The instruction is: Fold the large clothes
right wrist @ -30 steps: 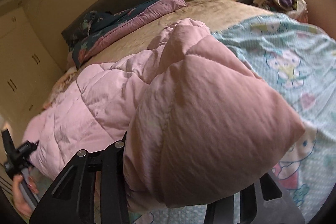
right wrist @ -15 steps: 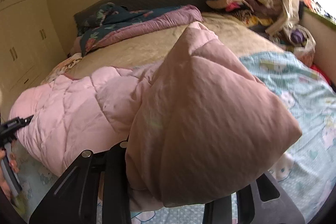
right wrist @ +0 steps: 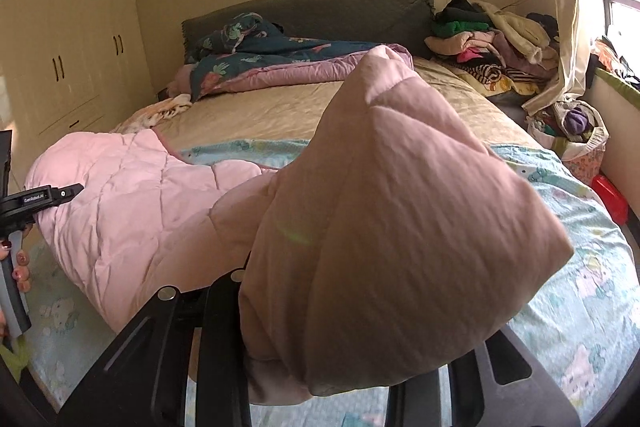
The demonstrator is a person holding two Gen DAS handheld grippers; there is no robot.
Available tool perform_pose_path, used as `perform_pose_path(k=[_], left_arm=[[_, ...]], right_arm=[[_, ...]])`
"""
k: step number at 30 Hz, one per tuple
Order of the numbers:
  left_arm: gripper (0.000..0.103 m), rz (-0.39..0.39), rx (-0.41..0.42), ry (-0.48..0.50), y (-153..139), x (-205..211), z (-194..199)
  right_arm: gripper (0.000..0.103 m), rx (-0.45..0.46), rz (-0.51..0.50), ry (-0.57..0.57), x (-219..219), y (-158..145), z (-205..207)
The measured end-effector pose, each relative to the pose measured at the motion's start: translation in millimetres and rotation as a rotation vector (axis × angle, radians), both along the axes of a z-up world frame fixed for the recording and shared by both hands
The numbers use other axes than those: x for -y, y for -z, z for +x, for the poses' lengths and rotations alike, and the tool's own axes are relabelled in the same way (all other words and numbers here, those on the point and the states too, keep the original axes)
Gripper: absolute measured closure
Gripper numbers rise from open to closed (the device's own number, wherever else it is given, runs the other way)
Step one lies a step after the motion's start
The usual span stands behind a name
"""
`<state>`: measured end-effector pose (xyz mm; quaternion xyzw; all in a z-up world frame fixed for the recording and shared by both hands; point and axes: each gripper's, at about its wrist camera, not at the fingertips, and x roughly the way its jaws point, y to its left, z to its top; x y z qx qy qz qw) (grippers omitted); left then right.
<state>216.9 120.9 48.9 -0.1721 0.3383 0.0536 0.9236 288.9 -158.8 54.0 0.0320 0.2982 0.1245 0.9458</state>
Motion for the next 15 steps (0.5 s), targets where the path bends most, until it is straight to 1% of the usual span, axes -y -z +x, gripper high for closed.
perform_pose_path(k=[10, 15], left_arm=[[0.07, 0.014, -0.011, 0.018, 5, 3, -45], [0.069, 0.023, -0.021, 0.026, 13, 4, -63]], right_arm=[[0.075, -0.004, -0.003, 0.005, -2, 3, -54], [0.075, -0.015, -0.013, 0.005, -2, 9, -71]])
